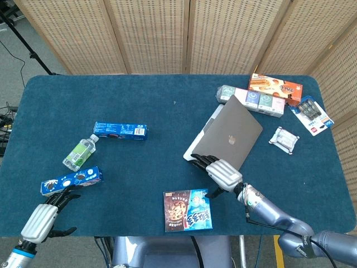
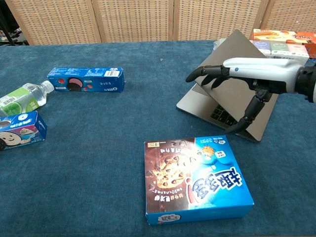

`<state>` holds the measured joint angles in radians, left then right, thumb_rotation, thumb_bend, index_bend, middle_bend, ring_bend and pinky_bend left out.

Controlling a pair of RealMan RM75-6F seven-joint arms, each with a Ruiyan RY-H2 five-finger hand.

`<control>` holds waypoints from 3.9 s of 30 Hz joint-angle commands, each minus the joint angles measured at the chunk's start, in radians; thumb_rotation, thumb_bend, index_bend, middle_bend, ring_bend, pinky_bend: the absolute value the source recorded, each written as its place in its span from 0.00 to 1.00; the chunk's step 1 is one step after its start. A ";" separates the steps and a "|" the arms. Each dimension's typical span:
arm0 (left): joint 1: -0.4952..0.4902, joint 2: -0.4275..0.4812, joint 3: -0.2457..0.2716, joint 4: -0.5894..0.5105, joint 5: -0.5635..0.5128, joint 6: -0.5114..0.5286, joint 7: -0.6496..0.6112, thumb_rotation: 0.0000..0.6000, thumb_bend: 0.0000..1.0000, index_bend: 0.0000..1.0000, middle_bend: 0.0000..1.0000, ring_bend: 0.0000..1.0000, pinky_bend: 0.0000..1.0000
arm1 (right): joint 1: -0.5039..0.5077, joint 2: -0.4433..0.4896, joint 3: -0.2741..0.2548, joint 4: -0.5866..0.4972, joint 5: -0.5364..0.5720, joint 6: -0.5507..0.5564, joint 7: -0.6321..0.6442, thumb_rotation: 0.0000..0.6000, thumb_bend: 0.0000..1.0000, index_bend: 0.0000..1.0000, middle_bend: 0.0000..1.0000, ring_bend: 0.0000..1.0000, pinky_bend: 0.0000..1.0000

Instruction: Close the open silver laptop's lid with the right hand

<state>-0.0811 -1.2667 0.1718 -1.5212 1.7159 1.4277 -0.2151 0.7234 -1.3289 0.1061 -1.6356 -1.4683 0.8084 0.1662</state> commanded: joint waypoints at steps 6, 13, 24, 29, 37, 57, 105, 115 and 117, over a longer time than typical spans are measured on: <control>-0.004 0.000 0.008 0.000 0.007 -0.009 0.004 1.00 0.01 0.24 0.11 0.18 0.19 | 0.022 -0.038 -0.001 0.052 0.008 -0.019 0.033 1.00 0.02 0.09 0.05 0.13 0.14; -0.004 0.000 0.012 0.000 0.011 -0.011 0.004 1.00 0.01 0.24 0.11 0.18 0.19 | 0.041 -0.069 -0.002 0.093 0.008 -0.036 0.056 1.00 0.02 0.09 0.05 0.13 0.14; -0.008 -0.001 0.021 0.005 0.015 -0.020 -0.002 1.00 0.01 0.24 0.11 0.18 0.19 | 0.077 -0.114 0.000 0.158 0.018 -0.070 0.084 1.00 0.02 0.09 0.05 0.13 0.14; -0.009 -0.003 0.022 0.009 0.015 -0.023 -0.003 1.00 0.01 0.24 0.11 0.18 0.19 | 0.097 -0.140 0.005 0.191 0.018 -0.085 0.104 1.00 0.02 0.09 0.05 0.13 0.14; -0.010 -0.005 0.023 0.013 0.009 -0.027 -0.005 1.00 0.01 0.24 0.11 0.18 0.19 | 0.137 -0.179 0.015 0.248 0.013 -0.113 0.134 1.00 0.02 0.09 0.05 0.13 0.14; -0.015 -0.007 0.030 0.018 0.010 -0.039 -0.012 1.00 0.01 0.24 0.11 0.18 0.19 | 0.176 -0.243 -0.001 0.352 0.019 -0.151 0.179 1.00 0.02 0.09 0.04 0.13 0.14; 0.004 -0.004 -0.039 -0.017 -0.055 0.026 -0.010 1.00 0.01 0.24 0.11 0.18 0.19 | -0.346 0.319 -0.157 -0.110 -0.208 0.618 0.087 1.00 0.02 0.08 0.03 0.13 0.15; 0.005 -0.003 -0.092 -0.060 -0.084 0.069 -0.018 1.00 0.01 0.24 0.11 0.17 0.19 | -0.512 0.212 -0.194 0.116 -0.240 0.828 0.196 1.00 0.02 0.08 0.03 0.12 0.15; 0.005 -0.001 -0.102 -0.069 -0.090 0.075 -0.017 1.00 0.01 0.24 0.11 0.17 0.19 | -0.529 0.211 -0.184 0.124 -0.244 0.869 0.220 1.00 0.02 0.07 0.03 0.12 0.15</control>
